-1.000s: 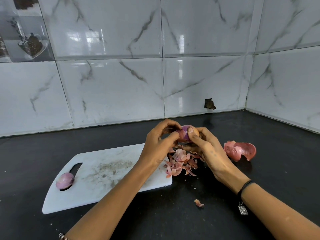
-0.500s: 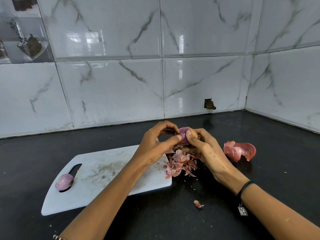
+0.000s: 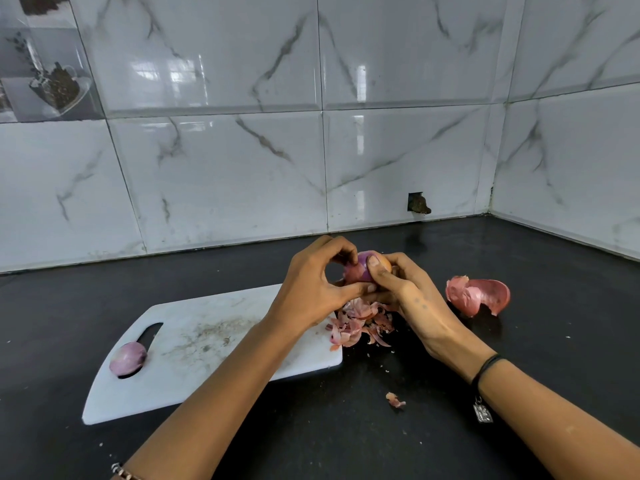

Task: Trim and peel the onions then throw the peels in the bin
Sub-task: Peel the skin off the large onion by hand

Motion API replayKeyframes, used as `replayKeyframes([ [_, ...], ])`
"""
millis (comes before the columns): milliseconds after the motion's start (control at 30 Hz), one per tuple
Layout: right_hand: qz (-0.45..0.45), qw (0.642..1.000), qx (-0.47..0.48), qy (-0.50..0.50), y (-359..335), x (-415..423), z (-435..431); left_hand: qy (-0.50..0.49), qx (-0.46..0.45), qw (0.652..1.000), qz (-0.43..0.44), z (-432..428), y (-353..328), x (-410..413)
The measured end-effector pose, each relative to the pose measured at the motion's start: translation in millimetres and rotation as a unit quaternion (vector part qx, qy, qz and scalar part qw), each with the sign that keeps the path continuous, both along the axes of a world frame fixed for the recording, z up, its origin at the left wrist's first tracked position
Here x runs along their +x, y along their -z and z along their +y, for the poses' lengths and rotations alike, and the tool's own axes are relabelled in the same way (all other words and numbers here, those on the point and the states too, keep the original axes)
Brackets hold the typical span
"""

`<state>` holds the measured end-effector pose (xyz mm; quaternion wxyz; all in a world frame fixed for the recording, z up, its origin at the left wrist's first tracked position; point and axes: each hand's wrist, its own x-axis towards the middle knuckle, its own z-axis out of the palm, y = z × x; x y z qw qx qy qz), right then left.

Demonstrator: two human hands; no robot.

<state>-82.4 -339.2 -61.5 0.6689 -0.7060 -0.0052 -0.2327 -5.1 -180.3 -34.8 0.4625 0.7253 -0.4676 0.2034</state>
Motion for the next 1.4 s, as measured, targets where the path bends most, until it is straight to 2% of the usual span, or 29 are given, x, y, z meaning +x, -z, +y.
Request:
replayKeyframes([
  [467, 0.007, 0.999, 0.039, 0.005, -3.0, -1.4, 1.4, -0.027, -0.029, 0.999, 0.021, -8.1, 8.2, -2.1],
  [767, 0.004, 0.995, 0.096, -0.011, -9.9, -4.3, 3.8, 0.004, -0.061, 0.994, 0.09, -5.4, 4.1, -7.7],
  [933, 0.008, 0.992, 0.124, -0.015, -14.3, -6.5, 4.4, 0.008, -0.05, 0.997, 0.052, -5.2, 4.6, -6.7],
  [1233, 0.022, 0.992, 0.122, -0.011, -16.6, -8.7, 3.0, -0.05, -0.035, 0.998, -0.033, -7.5, 7.5, 2.5],
  [1400, 0.027, 0.983, 0.183, 0.015, -19.6, -7.6, 1.0, -0.038, 0.015, 0.996, -0.075, -5.1, 8.2, 0.1],
])
